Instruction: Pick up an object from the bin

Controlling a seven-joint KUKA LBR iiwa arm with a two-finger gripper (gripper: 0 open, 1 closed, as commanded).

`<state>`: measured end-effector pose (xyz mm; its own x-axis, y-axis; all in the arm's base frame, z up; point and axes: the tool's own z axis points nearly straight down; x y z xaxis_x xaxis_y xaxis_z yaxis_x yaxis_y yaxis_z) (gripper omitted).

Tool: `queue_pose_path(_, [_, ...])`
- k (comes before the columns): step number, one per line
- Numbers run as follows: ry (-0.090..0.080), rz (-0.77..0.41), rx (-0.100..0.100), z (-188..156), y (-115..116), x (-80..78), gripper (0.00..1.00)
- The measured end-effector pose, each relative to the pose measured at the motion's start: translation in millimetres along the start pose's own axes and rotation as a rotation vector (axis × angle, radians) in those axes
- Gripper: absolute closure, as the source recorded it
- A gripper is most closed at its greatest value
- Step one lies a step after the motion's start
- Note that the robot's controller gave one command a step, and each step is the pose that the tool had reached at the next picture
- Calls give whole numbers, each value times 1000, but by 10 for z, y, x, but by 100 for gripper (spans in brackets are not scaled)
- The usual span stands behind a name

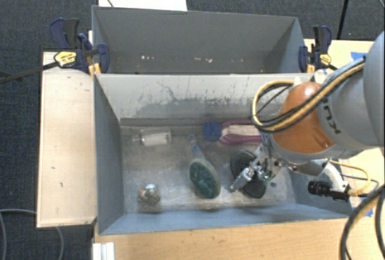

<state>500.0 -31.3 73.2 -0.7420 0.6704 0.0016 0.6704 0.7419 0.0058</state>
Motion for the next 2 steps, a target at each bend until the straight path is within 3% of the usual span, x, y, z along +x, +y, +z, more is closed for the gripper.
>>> queue_pose_path(1, [-5, -1, -1, -15, 0, -18, 100])
queue_pose_path(2, [-8, -7, 1, -1135, 17, -31, 100])
